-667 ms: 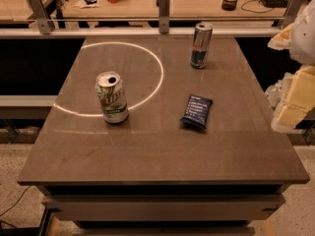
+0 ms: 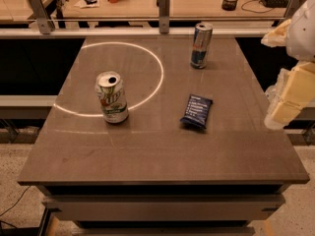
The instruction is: Knock 7up can over
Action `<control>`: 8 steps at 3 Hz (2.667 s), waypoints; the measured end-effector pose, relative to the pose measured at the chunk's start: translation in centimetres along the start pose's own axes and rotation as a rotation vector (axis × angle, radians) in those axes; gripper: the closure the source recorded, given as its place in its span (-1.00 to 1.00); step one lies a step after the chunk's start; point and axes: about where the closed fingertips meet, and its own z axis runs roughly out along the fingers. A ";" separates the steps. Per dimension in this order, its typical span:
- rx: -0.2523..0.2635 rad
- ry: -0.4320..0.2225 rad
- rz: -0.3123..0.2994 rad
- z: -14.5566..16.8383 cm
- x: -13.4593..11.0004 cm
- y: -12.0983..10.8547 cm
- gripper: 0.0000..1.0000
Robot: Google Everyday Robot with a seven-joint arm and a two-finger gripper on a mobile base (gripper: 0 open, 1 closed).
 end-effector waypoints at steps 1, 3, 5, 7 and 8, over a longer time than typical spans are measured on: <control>-0.029 -0.164 0.075 0.6 -1.9 0.1 -1.00; -0.107 -0.533 0.162 1.6 -8.3 2.5 -1.00; -0.130 -0.850 0.223 3.7 -15.2 4.9 -1.00; -0.115 -0.998 0.280 7.8 -20.3 4.0 -1.00; -0.055 -1.045 0.257 9.3 -23.3 3.2 -1.00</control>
Offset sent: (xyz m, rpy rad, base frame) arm 0.0027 0.0968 0.0072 0.6958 0.0370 0.0086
